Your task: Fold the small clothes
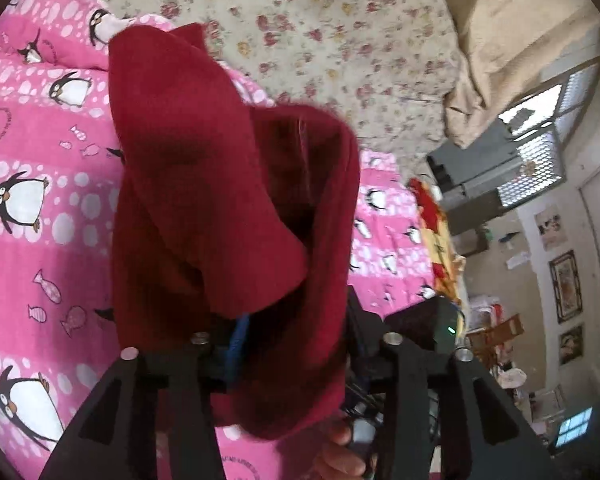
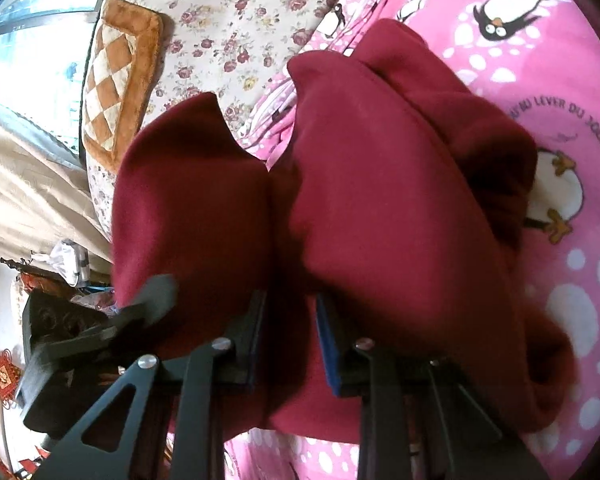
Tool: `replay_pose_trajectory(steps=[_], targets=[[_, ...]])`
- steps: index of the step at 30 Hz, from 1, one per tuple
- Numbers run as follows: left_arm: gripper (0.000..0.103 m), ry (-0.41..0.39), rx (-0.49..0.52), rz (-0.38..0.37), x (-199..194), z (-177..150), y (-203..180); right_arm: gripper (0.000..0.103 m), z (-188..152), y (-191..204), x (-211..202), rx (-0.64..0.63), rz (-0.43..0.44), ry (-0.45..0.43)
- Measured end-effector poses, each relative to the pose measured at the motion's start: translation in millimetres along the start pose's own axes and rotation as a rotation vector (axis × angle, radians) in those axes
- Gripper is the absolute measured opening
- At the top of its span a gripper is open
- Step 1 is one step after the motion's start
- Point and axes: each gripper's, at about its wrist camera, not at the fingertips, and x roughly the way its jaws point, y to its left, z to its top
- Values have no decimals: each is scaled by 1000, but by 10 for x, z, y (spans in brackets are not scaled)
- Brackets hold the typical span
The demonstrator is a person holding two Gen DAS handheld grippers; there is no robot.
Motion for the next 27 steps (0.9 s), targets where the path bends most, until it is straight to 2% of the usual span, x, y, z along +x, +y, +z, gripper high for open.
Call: replay_pose_trajectory(steps=[4,11,12,14,15,17,20,22,23,24,27], targets=[[22,28,10,-45,-77,-79,-9,26,32,-29,-40,45,-15,5],[23,-76,17,-61,-432,-129,-17,26,26,-47,-128,59,-42,-19],[24,-94,27,-62,-471,-121,-29,27,17,-39,-144,57,-51,-28],[41,-115,42,-22,-497,-106,-27,30,0,-34,-203,57,-58,-53],[44,-123,31,6,-453,-75,-22,33,0,-32,-223,57,-58,-62],[46,-131,-11,23,-403,-32,67,35,32,-25,-268,57,-63,-82],[46,-112,-95,-18,-247,32,230,38,107,-43,-376,59,-63,-122],[46,-67,-84,-28,-98,20,229,51,183,-59,-484,60,-47,-171],[46,-30,-74,-17,-3,-9,216,67,231,-66,-526,54,-34,-192],[46,14,-59,-4,109,-48,199,76,302,-87,-551,46,3,-203],[46,62,-35,52,271,-134,214,85,525,-157,-475,46,74,-148]])
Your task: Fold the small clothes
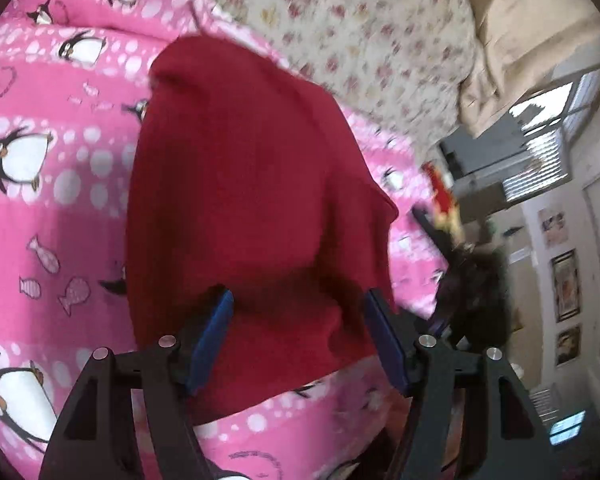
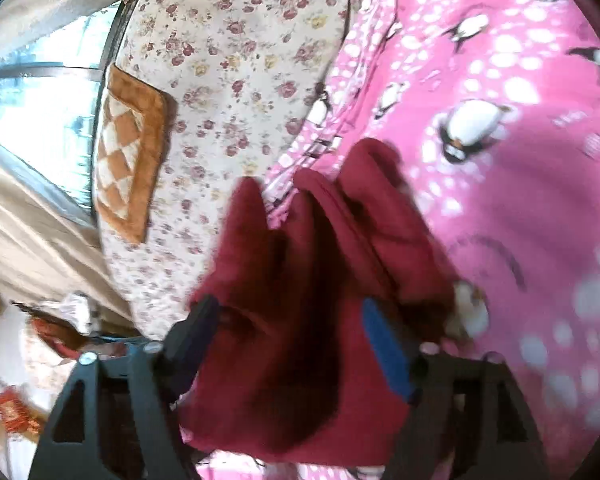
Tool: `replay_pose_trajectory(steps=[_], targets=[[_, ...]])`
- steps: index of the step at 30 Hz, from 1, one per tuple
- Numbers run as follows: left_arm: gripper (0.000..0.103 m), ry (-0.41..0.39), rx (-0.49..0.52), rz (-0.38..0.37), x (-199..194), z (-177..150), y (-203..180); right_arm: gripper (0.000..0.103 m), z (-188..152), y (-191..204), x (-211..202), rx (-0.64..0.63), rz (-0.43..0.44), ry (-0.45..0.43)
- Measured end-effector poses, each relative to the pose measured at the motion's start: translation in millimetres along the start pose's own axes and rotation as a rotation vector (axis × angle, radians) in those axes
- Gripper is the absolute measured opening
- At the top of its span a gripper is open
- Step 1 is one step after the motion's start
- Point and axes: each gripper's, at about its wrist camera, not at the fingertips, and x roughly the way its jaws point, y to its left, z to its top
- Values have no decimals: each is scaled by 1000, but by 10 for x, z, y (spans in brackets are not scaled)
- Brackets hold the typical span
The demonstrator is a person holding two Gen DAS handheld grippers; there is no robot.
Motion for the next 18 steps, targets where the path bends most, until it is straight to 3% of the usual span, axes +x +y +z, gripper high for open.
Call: replay_pose_trajectory(steps=[4,7,9,14,16,18], targets=[[46,-20,-29,-35,-53,40,27,87,174,108,190,-102,9,118],[46,-95,-31,-36,-234,121,12,86,194,218,256,-186,-27,163],[46,-128,-27,1,-300,204,-7,86,197,284,291,-233,-40,190],[46,-98,-33,106,-108,351,19,86,220,375,451,-311,-99,227],[46,-95,-15,149,-54,351,-33,82,247,418,542,-339,-130,226],[46,-96,20,182,-51,305,-56,69,258,465,590,-381,-162,209]])
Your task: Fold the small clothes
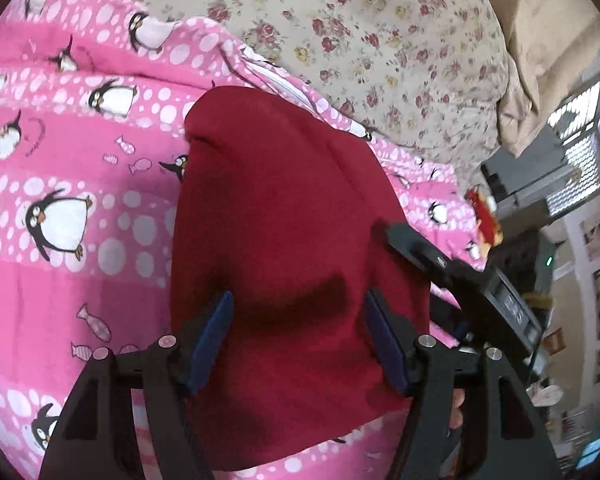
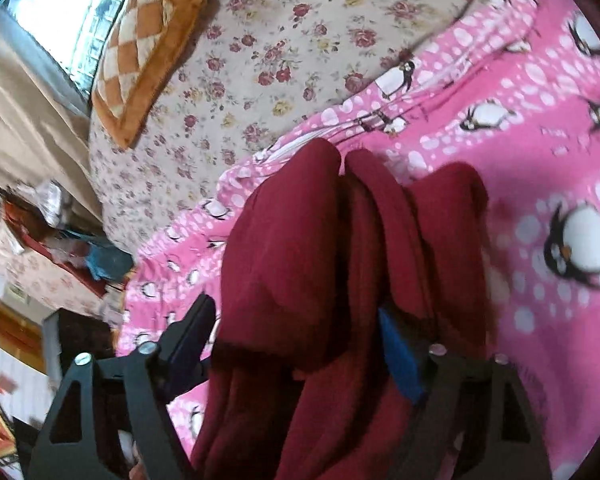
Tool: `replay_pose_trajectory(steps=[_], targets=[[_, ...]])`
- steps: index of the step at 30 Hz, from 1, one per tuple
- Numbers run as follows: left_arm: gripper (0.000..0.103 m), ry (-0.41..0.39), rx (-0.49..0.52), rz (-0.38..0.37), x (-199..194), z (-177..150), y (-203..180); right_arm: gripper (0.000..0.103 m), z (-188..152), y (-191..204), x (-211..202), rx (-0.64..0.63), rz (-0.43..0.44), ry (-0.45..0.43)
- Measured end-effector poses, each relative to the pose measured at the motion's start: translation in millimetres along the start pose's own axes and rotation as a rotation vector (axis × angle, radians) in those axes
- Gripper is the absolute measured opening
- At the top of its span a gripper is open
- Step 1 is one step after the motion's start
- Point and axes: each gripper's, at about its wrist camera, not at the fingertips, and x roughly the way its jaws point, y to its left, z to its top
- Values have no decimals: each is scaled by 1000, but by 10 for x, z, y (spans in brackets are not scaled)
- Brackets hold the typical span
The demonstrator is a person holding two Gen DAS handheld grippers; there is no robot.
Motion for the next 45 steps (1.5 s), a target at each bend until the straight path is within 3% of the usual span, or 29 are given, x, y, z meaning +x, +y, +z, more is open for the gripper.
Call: replay_pose_trajectory(steps=[1,2,3,6,11,14,17,22,35,45], targets=[[46,-1,13,8,3,-13,-17,63,12,27,17,-18,-9,-3],[46,-2,26,16,6,-26,-32,43,14,70,37,-56,-32,-4],[46,2,31,17,-7,-46,-24,34,7,106,52,-86,-69,-3],[46,15,53,24,-66,-103,-75,25,-55,118,-60,-85,-70,-24],[46,1,79,3,-126,-159,-199,23,-144,94,-403,-53,-13,-67],[46,-2,59,-6,-99,-163,-198,23,-166,95,-504,-94,-58,-74],[46,4,68,12,-35,-195,-186,23,-161,16,-431,-116,-155,-48],[46,10,78,29,19,-239,-178,23,-189,-69,-339,-122,-187,-38],[46,3,150,115,77,-315,-296,23,-192,-60,-371,-118,-187,-38],[46,6,144,111,92,-309,-290,23,-179,-46,-404,-110,-172,-39]])
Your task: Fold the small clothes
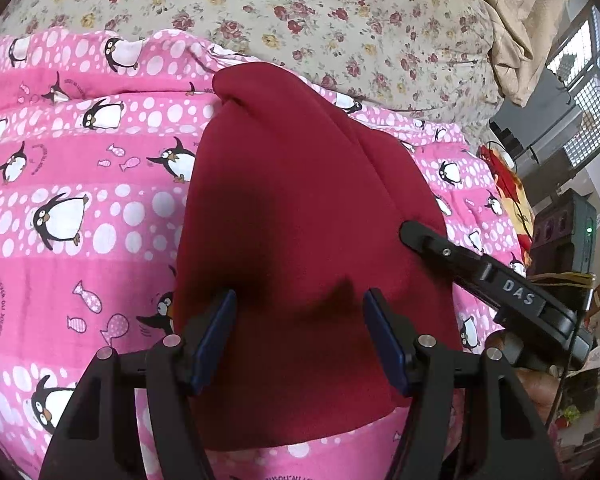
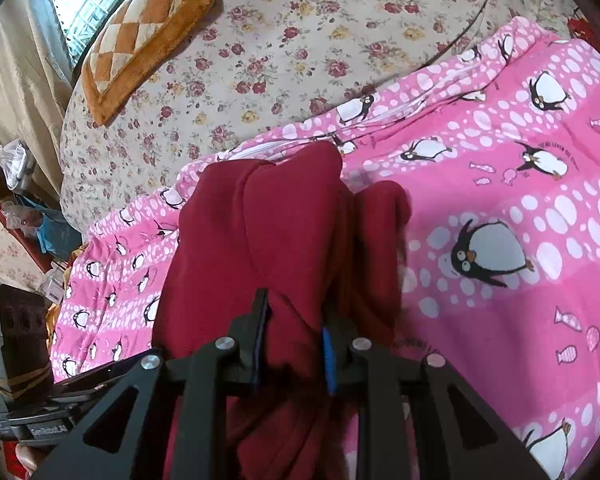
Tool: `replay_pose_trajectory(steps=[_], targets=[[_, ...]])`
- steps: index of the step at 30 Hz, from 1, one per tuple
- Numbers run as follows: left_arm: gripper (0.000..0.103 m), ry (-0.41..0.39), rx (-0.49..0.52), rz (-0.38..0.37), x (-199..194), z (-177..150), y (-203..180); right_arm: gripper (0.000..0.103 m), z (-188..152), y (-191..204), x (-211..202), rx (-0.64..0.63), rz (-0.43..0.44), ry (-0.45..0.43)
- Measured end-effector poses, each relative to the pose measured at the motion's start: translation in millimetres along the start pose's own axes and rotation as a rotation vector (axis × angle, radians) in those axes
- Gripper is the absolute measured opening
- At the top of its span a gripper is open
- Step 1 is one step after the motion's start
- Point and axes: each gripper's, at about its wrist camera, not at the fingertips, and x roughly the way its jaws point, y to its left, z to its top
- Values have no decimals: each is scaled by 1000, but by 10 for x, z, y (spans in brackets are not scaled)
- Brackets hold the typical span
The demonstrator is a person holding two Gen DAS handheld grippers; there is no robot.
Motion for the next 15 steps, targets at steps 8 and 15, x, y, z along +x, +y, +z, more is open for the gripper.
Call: replay_pose_trajectory(steps=[8,15], targets=[[46,3,10,8,15,-6,-45,21,24,7,-47,-27,-33,-8],[46,8,72,77,14,-46,-224,21,42,-52,-112,-16,-36,23]])
